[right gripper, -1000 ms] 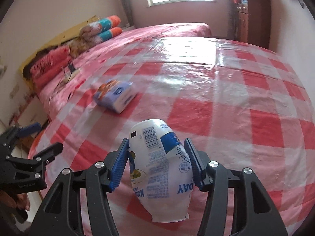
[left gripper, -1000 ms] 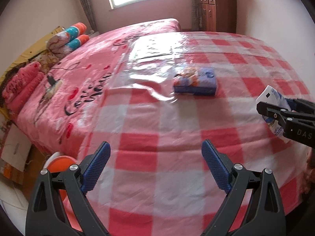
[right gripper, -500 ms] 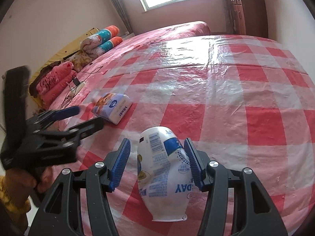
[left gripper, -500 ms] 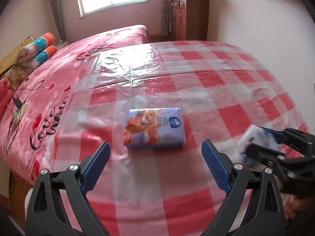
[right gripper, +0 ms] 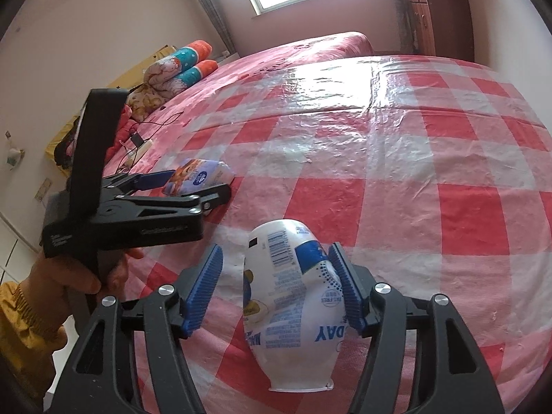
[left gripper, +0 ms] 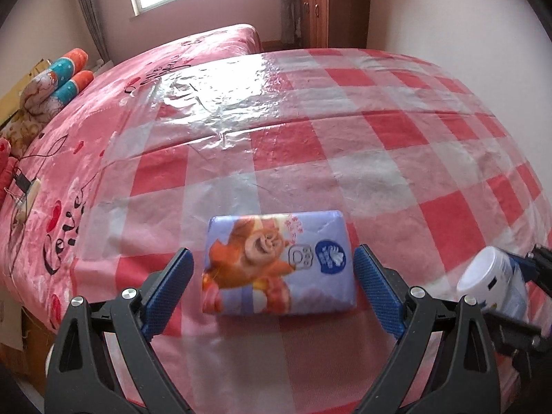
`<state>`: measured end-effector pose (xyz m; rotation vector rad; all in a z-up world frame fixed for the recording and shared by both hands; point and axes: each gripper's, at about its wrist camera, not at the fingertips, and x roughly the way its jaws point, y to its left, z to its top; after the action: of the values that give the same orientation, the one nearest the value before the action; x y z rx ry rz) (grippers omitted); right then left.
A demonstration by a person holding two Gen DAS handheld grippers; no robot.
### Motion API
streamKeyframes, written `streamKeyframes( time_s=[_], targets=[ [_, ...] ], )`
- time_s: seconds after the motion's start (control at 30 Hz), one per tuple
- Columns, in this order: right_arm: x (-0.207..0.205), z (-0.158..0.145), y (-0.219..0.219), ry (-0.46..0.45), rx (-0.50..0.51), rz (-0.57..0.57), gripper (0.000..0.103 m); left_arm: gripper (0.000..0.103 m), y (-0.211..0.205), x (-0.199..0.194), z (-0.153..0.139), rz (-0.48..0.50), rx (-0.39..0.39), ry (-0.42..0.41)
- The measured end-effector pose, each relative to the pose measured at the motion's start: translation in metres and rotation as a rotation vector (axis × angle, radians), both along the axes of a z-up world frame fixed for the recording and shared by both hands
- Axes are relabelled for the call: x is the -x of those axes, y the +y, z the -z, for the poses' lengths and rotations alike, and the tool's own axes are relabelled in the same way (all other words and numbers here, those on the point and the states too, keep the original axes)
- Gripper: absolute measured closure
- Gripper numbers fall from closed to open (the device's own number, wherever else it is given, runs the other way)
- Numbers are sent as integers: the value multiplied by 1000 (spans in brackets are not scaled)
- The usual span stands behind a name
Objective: Collect trash
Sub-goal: 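Move the left gripper to the bear tissue box and grasp it, then carry the tissue box and white bottle over the orange bucket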
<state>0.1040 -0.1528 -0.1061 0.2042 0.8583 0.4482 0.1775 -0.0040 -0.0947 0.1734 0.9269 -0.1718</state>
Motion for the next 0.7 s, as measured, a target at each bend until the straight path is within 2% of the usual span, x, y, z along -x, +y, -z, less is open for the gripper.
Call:
streamKeyframes(
  time_s=[0.13, 0.3, 0.43, 0.53, 0.7],
  targets=[
    [1, 0, 0, -1, 0, -7, 35, 9, 4, -4, 2, -21, 41, 14],
    [1, 0, 0, -3, 2, -16, 30, 9, 4, -4, 4, -48, 56, 5],
    [2, 0, 0, -3, 0, -21, 28, 20, 1, -2, 3, -61, 64, -10],
    [2, 0, 0, -4, -1, -26, 23, 28, -3, 1, 1, -70, 65, -14],
    [0, 0, 5, -4, 0, -32, 20, 30, -6, 4, 0, -102, 56, -22]
  ],
)
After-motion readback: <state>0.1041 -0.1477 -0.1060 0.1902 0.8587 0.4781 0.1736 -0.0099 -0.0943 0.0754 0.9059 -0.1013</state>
